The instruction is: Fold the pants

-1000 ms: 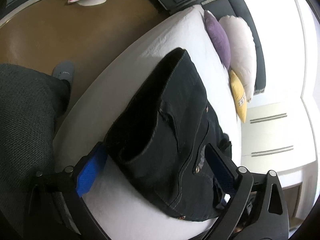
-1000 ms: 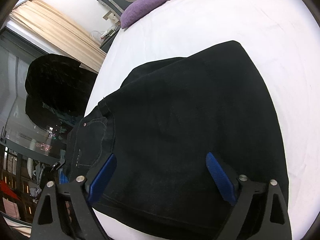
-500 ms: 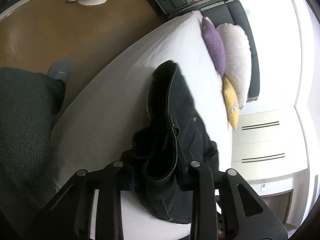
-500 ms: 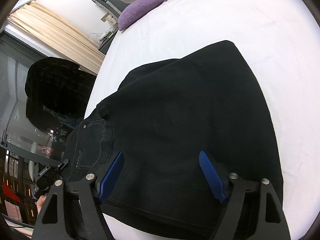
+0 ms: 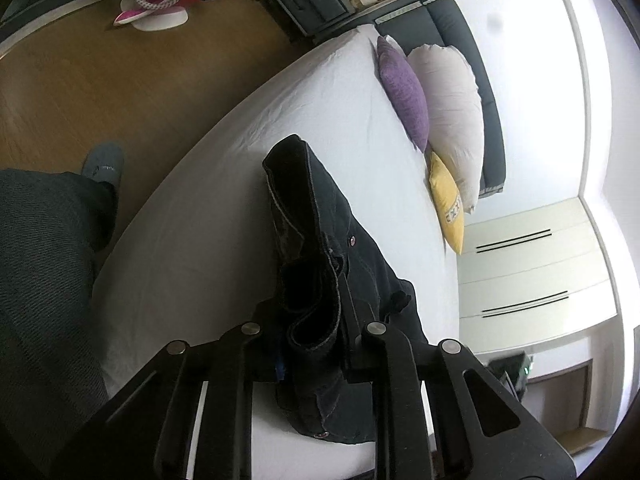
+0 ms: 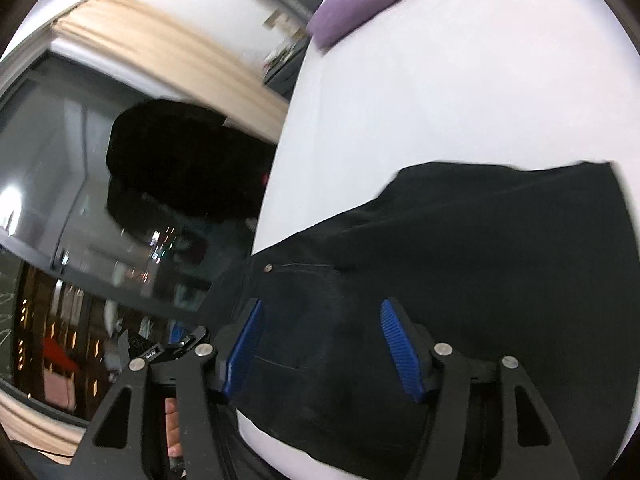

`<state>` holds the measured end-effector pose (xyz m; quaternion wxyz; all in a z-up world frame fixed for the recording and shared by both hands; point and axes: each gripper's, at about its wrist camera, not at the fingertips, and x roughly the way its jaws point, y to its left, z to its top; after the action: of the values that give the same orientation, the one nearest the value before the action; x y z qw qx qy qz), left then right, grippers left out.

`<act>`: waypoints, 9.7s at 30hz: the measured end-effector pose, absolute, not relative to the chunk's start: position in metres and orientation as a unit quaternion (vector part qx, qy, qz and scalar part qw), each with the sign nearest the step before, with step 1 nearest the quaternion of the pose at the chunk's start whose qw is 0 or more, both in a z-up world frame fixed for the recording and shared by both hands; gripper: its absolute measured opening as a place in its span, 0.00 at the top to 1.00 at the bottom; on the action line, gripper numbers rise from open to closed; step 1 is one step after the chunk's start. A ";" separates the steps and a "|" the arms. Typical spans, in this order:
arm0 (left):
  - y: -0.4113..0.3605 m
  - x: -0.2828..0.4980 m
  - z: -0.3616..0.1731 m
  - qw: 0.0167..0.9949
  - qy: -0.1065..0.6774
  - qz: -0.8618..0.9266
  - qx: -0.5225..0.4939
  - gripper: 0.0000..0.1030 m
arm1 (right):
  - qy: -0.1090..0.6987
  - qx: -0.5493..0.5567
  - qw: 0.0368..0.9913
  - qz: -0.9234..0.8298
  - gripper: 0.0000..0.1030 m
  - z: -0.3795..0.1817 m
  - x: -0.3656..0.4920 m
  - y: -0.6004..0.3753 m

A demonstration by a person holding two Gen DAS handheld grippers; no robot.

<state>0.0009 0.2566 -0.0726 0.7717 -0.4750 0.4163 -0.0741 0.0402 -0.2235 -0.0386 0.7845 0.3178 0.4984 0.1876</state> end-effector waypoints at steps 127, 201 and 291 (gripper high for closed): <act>-0.024 0.037 -0.014 0.872 0.430 -0.230 0.046 0.00 | 0.431 0.335 0.834 0.078 0.21 -0.028 -0.090 -0.367; -0.021 0.238 -0.119 0.837 0.525 -0.150 0.038 0.26 | 0.505 0.323 0.787 0.144 0.66 -0.127 0.118 -0.332; 0.028 0.038 -0.003 0.900 0.435 0.011 0.029 0.00 | 0.452 0.052 0.882 -0.124 0.00 0.062 -0.100 -0.185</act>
<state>0.0377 0.0284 -0.0027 0.8997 0.0291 0.4354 0.0108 -0.0999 -0.1849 0.0621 0.8819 0.0523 0.4519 -0.1236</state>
